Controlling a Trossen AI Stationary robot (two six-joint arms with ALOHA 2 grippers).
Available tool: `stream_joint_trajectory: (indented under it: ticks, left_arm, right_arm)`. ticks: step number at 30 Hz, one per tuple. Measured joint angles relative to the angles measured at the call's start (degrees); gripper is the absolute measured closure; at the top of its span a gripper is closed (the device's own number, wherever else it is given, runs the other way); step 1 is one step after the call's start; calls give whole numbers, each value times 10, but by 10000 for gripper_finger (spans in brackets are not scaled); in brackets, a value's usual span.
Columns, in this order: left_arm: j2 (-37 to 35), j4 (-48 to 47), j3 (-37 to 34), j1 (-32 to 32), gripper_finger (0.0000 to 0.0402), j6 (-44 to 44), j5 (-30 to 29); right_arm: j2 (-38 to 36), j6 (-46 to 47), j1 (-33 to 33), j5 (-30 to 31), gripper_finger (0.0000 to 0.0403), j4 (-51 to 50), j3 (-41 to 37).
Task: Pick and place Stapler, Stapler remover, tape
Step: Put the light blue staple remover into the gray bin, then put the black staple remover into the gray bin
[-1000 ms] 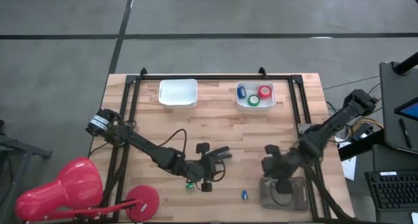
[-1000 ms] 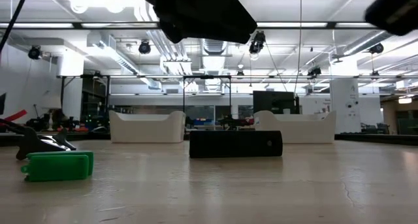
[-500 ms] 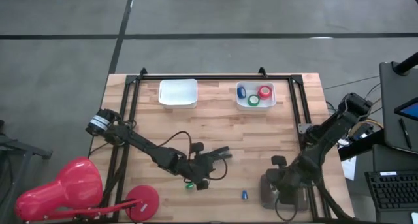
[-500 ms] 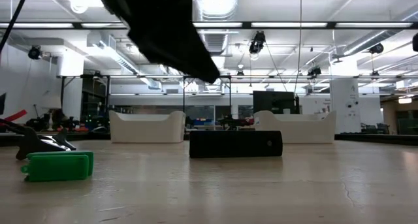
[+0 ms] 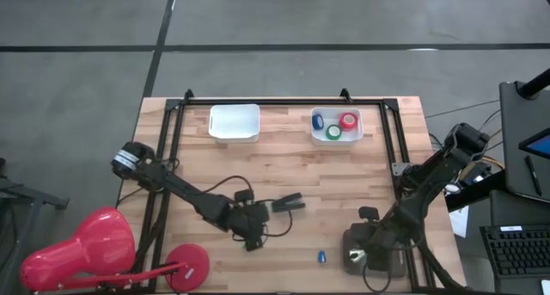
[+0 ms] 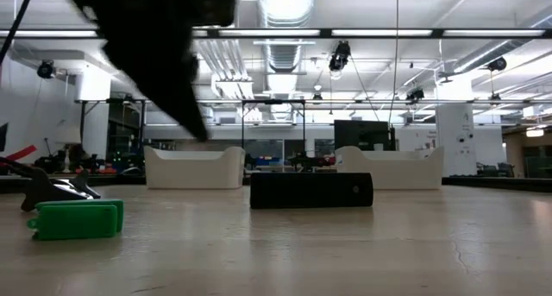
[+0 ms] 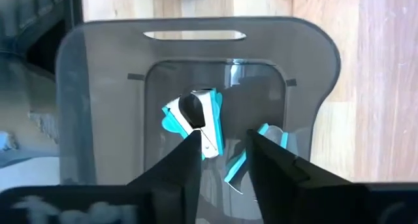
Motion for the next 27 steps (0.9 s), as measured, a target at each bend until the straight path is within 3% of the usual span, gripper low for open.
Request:
stream_joint_trajectory:
  ticks: [6,10,27]
  left_arm:
    - [-26,-182,0,-30,282,-114,11]
    - [-30,-237,0,-62,289,-159,34]
    - [-27,-243,-79,-93,295,-208,52]
  right_arm:
    - [-9,-2,1,0,257,-1,0]
    - [-15,-4,1,0,248,-1,0]
    - [-19,-4,1,7,263,16,0]
